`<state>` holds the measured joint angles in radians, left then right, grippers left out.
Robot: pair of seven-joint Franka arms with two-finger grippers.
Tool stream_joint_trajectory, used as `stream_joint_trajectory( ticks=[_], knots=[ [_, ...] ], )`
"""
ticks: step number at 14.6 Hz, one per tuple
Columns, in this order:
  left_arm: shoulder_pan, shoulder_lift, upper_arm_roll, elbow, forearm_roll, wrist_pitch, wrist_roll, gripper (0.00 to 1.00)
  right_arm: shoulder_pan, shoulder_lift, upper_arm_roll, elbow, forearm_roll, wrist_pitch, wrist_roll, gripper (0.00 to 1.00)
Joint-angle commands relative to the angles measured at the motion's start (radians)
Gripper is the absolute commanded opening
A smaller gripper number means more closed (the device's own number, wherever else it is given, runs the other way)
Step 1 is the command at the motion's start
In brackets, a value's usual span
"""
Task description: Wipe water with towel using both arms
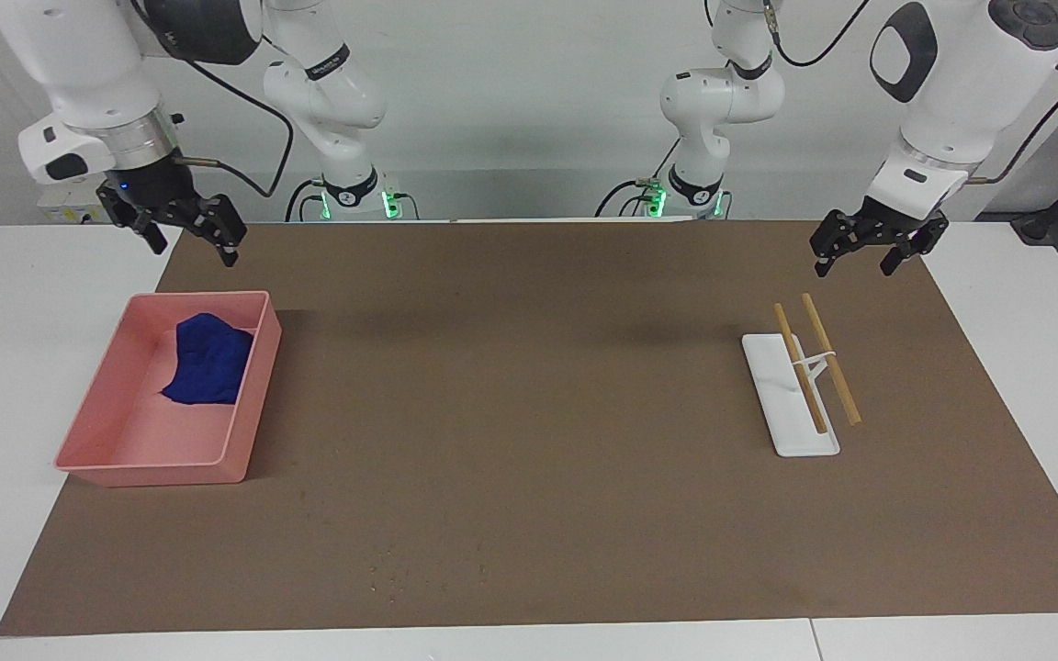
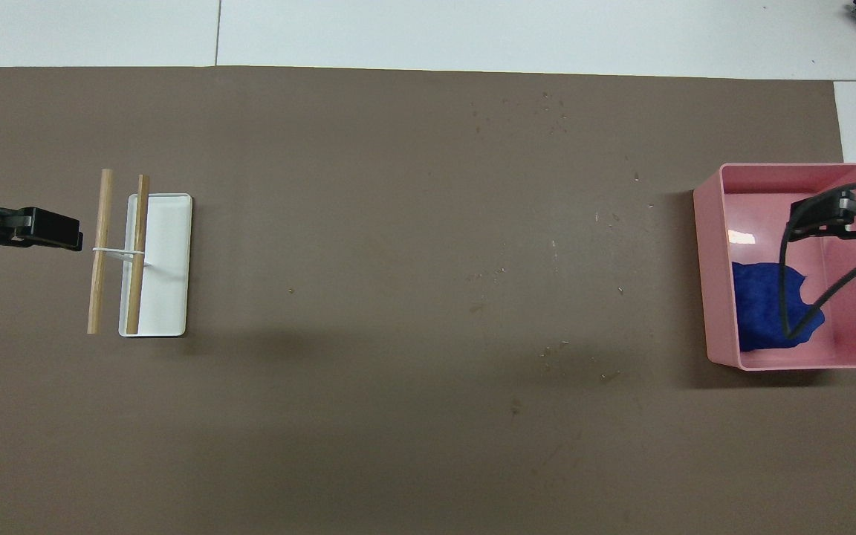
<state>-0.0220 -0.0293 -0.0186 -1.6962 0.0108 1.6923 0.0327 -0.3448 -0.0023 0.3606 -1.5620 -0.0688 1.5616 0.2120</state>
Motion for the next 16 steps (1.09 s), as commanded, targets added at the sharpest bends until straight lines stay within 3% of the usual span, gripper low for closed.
stream_joint_trajectory(
  ticks=[1, 10, 12, 16],
  knots=[
    [-0.010, -0.004, 0.008, -0.011, -0.009, 0.015, -0.002, 1.00, -0.014, 0.028, 0.027, 0.058, -0.011, -0.026, 0.020, 1.00],
    [-0.010, -0.004, 0.009, -0.011, -0.009, 0.013, -0.002, 1.00, 0.004, 0.022, 0.003, 0.096, 0.009, -0.055, 0.010, 1.00],
    [-0.010, -0.006, 0.009, -0.011, -0.009, 0.013, -0.002, 1.00, 0.189, 0.016, -0.198, 0.096, 0.009, -0.093, 0.007, 1.00],
    [-0.010, -0.004, 0.009, -0.011, -0.009, 0.013, 0.000, 1.00, 0.289, -0.004, -0.307, 0.082, 0.012, -0.126, -0.046, 1.00]
  ],
)
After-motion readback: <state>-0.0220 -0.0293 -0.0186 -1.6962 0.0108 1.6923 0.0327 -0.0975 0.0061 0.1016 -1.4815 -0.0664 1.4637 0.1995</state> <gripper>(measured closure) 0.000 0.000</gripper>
